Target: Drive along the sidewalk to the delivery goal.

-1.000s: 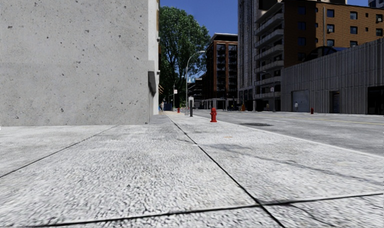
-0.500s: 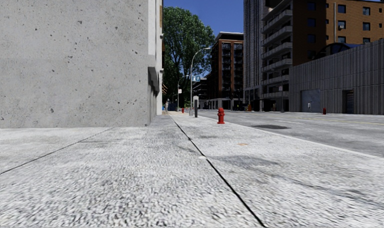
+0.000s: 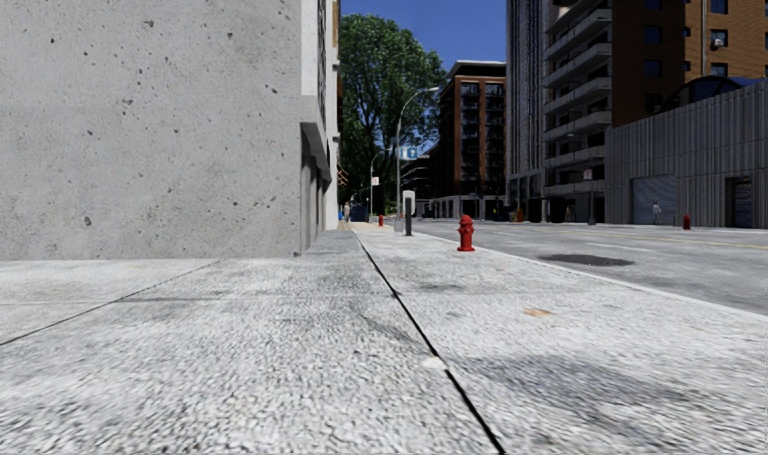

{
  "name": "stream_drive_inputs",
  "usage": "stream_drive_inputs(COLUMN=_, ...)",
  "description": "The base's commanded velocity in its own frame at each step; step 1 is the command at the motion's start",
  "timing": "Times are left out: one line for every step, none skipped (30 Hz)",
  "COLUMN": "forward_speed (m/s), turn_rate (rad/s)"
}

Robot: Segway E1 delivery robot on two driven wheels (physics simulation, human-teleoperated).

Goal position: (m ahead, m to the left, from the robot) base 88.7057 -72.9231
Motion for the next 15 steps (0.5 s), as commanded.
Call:
stream_drive_inputs(forward_speed=2.0, turn_rate=0.0)
stream_drive_inputs(forward_speed=2.0, turn_rate=0.0)
stream_drive_inputs(forward_speed=2.0, turn_rate=0.0)
stream_drive_inputs(forward_speed=2.0, turn_rate=0.0)
stream_drive_inputs(forward_speed=2.0, turn_rate=0.0)
stream_drive_inputs(forward_speed=2.0, turn_rate=0.0)
stream_drive_inputs(forward_speed=2.0, turn_rate=0.0)
stream_drive_inputs(forward_speed=2.0, turn_rate=0.0)
stream_drive_inputs(forward_speed=2.0, turn_rate=0.0)
stream_drive_inputs(forward_speed=2.0, turn_rate=0.0)
stream_drive_inputs(forward_speed=2.0, turn_rate=0.0)
stream_drive_inputs(forward_speed=2.0, turn_rate=0.0)
stream_drive_inputs(forward_speed=2.0, turn_rate=0.0)
stream_drive_inputs(forward_speed=2.0, turn_rate=0.0)
stream_drive_inputs(forward_speed=2.0, turn_rate=0.0)
